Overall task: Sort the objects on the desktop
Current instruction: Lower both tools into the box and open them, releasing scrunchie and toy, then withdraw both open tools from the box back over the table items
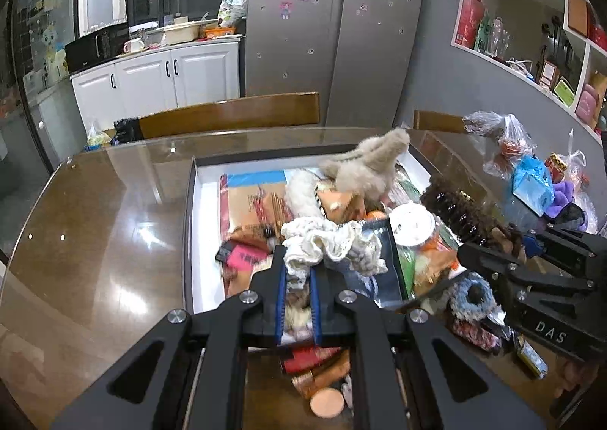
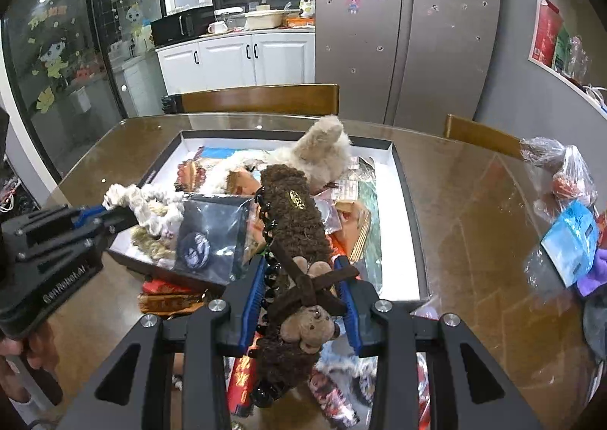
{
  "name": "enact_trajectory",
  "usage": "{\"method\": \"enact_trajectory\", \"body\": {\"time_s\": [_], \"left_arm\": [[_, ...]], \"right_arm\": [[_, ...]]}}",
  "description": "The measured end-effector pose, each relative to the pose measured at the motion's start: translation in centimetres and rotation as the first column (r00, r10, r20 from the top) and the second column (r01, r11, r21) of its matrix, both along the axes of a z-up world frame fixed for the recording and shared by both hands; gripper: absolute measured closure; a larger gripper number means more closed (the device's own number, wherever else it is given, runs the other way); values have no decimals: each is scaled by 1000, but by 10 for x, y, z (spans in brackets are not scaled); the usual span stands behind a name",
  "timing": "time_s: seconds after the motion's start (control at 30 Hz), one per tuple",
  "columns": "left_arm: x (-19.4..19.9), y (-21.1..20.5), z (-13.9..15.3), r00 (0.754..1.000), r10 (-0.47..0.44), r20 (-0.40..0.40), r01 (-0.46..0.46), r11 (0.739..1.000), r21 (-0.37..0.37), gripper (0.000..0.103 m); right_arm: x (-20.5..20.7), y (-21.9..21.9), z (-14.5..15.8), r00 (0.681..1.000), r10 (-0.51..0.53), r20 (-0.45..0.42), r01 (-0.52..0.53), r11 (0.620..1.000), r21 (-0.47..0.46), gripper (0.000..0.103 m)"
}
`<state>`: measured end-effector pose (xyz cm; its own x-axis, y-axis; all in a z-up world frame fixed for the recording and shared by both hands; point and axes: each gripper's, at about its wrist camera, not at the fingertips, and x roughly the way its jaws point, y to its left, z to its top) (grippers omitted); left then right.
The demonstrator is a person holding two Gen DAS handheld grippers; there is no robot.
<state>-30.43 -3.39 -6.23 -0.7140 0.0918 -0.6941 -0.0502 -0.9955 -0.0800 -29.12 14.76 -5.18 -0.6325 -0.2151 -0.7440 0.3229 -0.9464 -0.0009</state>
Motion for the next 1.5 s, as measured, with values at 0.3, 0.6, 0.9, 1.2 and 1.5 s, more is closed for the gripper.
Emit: {"method": "enact_trajectory", "body": {"time_s": [0.3,0.6,0.9,1.2,1.5], "left_arm": [[-39,0,7,999,-26,-20,26,1000,-8,92],[-60,3,5,999,-37,-10,37,999,-19,92],[-49,-8,14,993,92,-72,-95,995,-36,3],[-45,-5,25,994,50,-94,-56,997,-56,3],[-42,-5,29,995,47,-90,-51,998,-43,3]], "right_arm": [[-31,-14,-2,1000,9,-3,-9,1000,13,66],[-51,-21,-4,1000,12,-3,-12,999,32,66],[-52,-17,5,1000,4,-10,-4,1000,17,39],[-44,-14,23,998,-24,-59,25,1000,2,24],[-38,-15,29,997,-21,-74,22,1000,7,24]]}}
